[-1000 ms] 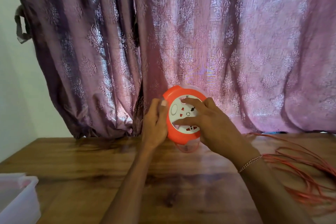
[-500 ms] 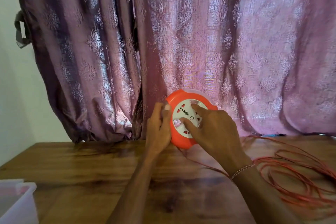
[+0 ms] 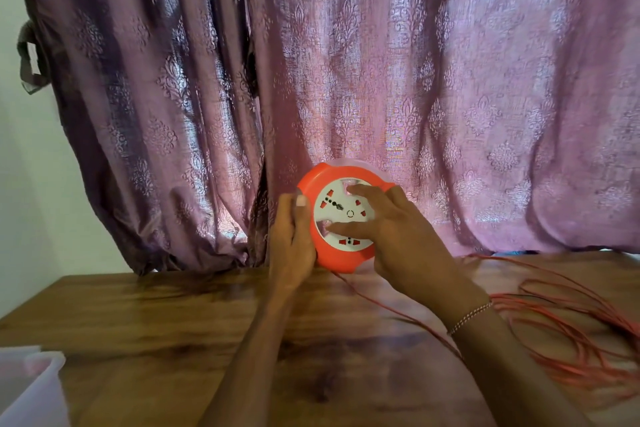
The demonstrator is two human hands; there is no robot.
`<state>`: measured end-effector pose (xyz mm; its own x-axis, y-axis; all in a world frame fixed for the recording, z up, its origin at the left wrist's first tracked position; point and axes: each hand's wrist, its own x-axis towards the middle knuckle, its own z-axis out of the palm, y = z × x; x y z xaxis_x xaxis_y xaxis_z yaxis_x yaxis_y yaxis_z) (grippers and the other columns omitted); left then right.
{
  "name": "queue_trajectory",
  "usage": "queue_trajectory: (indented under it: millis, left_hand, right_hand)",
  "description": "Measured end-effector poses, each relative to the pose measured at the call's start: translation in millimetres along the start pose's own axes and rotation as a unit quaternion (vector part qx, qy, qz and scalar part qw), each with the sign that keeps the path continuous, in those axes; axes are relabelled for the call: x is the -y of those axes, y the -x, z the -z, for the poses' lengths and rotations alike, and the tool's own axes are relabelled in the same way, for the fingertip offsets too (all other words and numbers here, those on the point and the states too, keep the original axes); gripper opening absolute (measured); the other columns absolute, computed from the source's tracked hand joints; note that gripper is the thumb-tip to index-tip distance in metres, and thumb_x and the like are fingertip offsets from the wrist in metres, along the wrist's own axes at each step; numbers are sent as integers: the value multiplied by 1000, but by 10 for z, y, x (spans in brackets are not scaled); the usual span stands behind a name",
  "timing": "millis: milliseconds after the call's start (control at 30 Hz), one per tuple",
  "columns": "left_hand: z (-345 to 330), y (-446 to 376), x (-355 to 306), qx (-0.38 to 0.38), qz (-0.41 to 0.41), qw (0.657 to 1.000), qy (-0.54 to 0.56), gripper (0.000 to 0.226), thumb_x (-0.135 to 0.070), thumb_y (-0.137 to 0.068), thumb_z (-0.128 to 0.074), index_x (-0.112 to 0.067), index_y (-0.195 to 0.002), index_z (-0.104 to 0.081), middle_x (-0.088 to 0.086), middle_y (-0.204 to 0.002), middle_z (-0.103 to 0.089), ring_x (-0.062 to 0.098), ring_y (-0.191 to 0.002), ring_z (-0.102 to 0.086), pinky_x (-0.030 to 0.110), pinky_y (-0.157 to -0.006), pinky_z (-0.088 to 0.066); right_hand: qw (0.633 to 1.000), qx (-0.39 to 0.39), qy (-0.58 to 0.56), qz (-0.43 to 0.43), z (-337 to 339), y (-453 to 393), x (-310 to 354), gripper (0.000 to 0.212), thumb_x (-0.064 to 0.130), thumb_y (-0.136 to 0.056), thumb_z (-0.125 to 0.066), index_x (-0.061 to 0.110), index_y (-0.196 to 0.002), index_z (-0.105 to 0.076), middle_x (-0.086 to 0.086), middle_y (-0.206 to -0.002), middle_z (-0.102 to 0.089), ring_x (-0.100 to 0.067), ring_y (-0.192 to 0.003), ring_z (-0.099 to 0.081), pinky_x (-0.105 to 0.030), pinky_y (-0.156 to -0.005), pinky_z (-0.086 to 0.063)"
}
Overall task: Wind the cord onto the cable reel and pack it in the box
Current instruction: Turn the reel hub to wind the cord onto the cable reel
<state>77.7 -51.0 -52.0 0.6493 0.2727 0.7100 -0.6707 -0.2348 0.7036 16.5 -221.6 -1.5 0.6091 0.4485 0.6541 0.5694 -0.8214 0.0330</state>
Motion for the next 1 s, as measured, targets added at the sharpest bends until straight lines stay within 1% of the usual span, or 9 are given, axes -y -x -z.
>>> queue_trajectory:
  millis: [133,233,400,500,567,633,767,900,1000]
  left_hand:
    - [-30,26,-39,3,-8,1000,5,35,-53,-102,-37,-22,-96,-54,-4,-87,-69,1,-72,-61,37,-68,-55]
    - [-49,32,-43,9,-5,1000,-1,33,-50,-104,-38,-22,-96,-54,-3,-88,-69,6,-72,-64,37,-67,-55]
    - [-79,45,-39,1,-26,999,-40,26,-44,-106,-38,-29,-90,-53,-15,-80,-68,-6,-64,-60,12,-54,-44]
    - [-75,50,-38,11,-21,999,-39,28,-51,-103,-36,-31,-91,-52,-14,-78,-67,-3,-63,-58,17,-53,-43]
    - [-74,48,-28,12,-21,999,-42,30,-54,-102,-35,-31,-92,-51,-10,-81,-67,-2,-63,-57,24,-58,-45]
    - [-77,49,-23,13,-16,999,-40,29,-53,-103,-34,-32,-91,-51,-11,-83,-67,-3,-64,-59,19,-55,-45]
    - [-88,50,-47,14,-2,999,-31,31,-54,-103,-34,-32,-90,-51,-19,-83,-70,-5,-69,-64,10,-55,-45]
    - [-77,19,-43,-2,12,1000,0,38,-59,-99,-34,-27,-92,-52,-12,-84,-70,-2,-70,-62,25,-64,-54]
    - [-48,5,-37,-3,15,1000,12,39,-59,-100,-35,-24,-93,-52,-7,-85,-69,6,-75,-62,35,-70,-55]
  right_hand:
    - [999,-32,28,-21,-39,9,45,65,7,-65,-63,48,-115,-66,-3,-138,-52,-35,-109,-49,-42,-81,-47]
    - [997,-44,42,-45,-57,14,49,57,17,-68,-61,51,-114,-65,-4,-131,-53,-33,-107,-50,-39,-80,-44]
    - [991,-80,-8,-103,-107,26,115,55,36,-74,-41,50,-124,-59,-7,-114,-50,-30,-109,-52,-41,-85,-50]
    - [986,-72,13,-149,-136,37,138,61,44,-81,-61,50,-138,-43,-9,-109,-50,-32,-102,-58,-40,-82,-51]
    - [982,-70,17,-177,-114,32,140,64,58,-84,-57,43,-143,-39,-12,-107,-60,-33,-98,-61,-39,-77,-52]
    - [981,-66,5,-184,-87,21,128,64,62,-88,-51,34,-145,-40,-9,-100,-69,-33,-99,-62,-39,-74,-51]
    - [985,-45,-2,-165,-16,31,113,61,56,-94,-45,27,-148,-37,-5,-99,-72,-29,-100,-62,-37,-76,-50]
    - [992,-46,-30,-114,52,18,77,52,38,-93,-57,24,-142,-46,-3,-110,-61,-27,-107,-55,-40,-83,-51]
    - [995,-80,-35,-43,53,19,38,39,6,-81,-66,19,-118,-67,-7,-117,-57,-29,-110,-50,-43,-79,-52]
